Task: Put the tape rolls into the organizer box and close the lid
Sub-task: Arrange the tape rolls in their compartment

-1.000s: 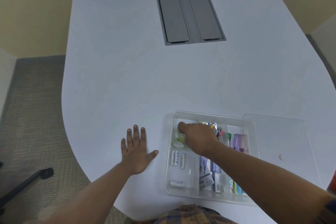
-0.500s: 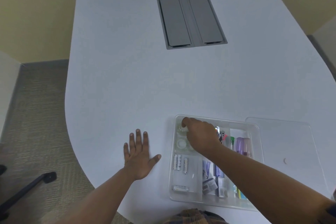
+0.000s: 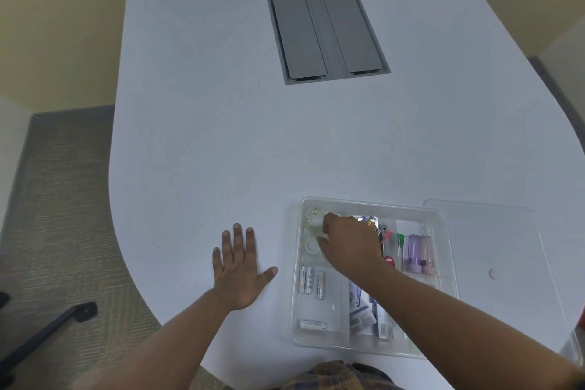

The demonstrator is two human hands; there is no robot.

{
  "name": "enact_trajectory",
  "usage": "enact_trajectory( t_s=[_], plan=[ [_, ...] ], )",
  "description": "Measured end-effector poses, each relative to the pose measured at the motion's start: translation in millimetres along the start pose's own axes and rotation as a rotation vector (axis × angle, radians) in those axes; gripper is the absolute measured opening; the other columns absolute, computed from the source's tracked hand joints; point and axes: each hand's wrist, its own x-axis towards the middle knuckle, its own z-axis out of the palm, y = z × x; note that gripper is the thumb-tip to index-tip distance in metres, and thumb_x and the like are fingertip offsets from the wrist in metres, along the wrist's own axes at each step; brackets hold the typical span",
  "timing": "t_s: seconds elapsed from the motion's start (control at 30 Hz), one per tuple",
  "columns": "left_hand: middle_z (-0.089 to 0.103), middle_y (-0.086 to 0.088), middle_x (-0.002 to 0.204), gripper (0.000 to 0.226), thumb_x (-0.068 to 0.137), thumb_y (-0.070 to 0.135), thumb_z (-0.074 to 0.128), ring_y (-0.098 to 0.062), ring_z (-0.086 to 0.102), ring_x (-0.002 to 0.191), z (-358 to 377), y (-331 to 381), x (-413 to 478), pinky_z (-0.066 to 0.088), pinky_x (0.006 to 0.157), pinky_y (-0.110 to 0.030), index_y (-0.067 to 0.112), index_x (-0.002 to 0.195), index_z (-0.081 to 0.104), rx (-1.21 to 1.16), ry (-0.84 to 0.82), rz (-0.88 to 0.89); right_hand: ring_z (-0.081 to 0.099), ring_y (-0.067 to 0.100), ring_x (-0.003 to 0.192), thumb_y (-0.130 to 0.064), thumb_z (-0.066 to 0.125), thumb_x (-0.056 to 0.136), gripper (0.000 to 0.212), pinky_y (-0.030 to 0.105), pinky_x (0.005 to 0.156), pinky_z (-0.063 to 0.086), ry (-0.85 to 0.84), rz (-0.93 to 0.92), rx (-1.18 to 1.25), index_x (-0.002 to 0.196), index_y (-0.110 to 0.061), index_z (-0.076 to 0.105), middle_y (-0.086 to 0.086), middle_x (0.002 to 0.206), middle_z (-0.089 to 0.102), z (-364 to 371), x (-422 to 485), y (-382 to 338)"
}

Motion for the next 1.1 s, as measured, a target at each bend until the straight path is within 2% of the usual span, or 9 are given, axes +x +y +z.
enact_trajectory(
  t_s=[0.13,0.33,0.47,0.6,0.67,0.83,1.03,1.1],
  plan=[
    [-0.057,0.0,0.133,0.102,0.084,0.075,0.029,-0.025,-0.051,0.124,-3.0,-0.3,3.0,-0.02,0.111,-0.052,0.022,0.126,-0.047,0.009,-0.043,-0.009,0.065,0.029,0.079,-0.039,0.053,0.089,0.023,0.031,0.057,0.034,-0.018,-0.005,-0.096,0.099,-0.018,0.054,0.004,0.085,0.066,4.7,2.4,-6.7],
    [-0.058,-0.001,0.131,0.106,0.082,0.077,0.032,-0.026,-0.051,0.123,-5.1,-0.1,4.6,-0.02,0.11,-0.053,0.02,0.125,-0.047,0.009,-0.073,-0.013,0.065,0.029,0.073,-0.023,0.056,0.083,0.019,0.025,0.047,0.021,-0.054,-0.026,-0.13,0.1,-0.017,0.051,0.004,0.08,0.064,6.8,4.8,-8.3],
    [-0.061,0.0,0.127,0.109,0.081,0.077,0.034,-0.026,-0.053,0.121,-6.5,-1.4,5.0,-0.021,0.109,-0.052,0.02,0.125,-0.047,0.01,-0.099,-0.003,0.065,0.029,0.082,-0.023,0.059,0.08,0.025,0.029,0.059,0.038,-0.074,-0.009,-0.137,0.104,-0.019,0.056,0.005,0.09,0.065,-5.2,12.1,-0.3],
    [-0.064,0.0,0.123,0.115,0.078,0.077,0.041,-0.028,-0.055,0.119,-11.0,-2.7,6.2,-0.023,0.108,-0.052,0.023,0.122,-0.05,0.009,-0.157,0.008,0.066,0.028,0.09,-0.014,0.058,0.078,0.032,0.033,0.068,0.047,-0.188,-0.014,-0.258,0.108,-0.026,0.063,0.002,0.102,0.067,-13.7,17.6,7.7],
    [-0.064,0.0,0.122,0.117,0.076,0.077,0.043,-0.028,-0.056,0.118,-12.4,-2.9,6.7,-0.023,0.108,-0.052,0.024,0.12,-0.051,0.01,-0.176,0.01,0.066,0.028,0.09,-0.011,0.057,0.077,0.033,0.032,0.068,0.047,-0.218,-0.03,-0.287,0.107,-0.025,0.064,0.002,0.101,0.067,-14.1,18.2,7.0],
    [-0.064,-0.001,0.124,0.118,0.075,0.078,0.044,-0.029,-0.056,0.118,-13.4,-3.7,6.3,-0.024,0.107,-0.052,0.025,0.119,-0.052,0.014,-0.187,0.012,0.064,0.029,0.085,-0.013,0.056,0.076,0.018,0.032,0.061,0.038,-0.244,-0.072,-0.31,0.094,-0.017,0.058,0.006,0.093,0.064,-14.9,14.7,3.2],
    [-0.065,0.0,0.123,0.119,0.074,0.078,0.044,-0.028,-0.057,0.116,-13.1,-4.4,7.2,-0.024,0.107,-0.052,0.027,0.119,-0.053,0.018,-0.191,0.014,0.066,0.027,0.088,-0.016,0.06,0.082,0.021,0.03,0.061,0.038,-0.223,-0.05,-0.349,0.102,-0.019,0.059,0.004,0.096,0.065,-9.6,7.6,3.6],
    [-0.065,-0.001,0.123,0.119,0.074,0.078,0.044,-0.028,-0.057,0.116,-12.8,-4.1,7.7,-0.024,0.107,-0.052,0.027,0.119,-0.053,0.02,-0.193,0.011,0.067,0.026,0.087,-0.015,0.06,0.082,0.018,0.03,0.061,0.038,-0.226,-0.058,-0.364,0.099,-0.019,0.061,0.003,0.095,0.066,-7.0,5.9,1.9]
  ],
)
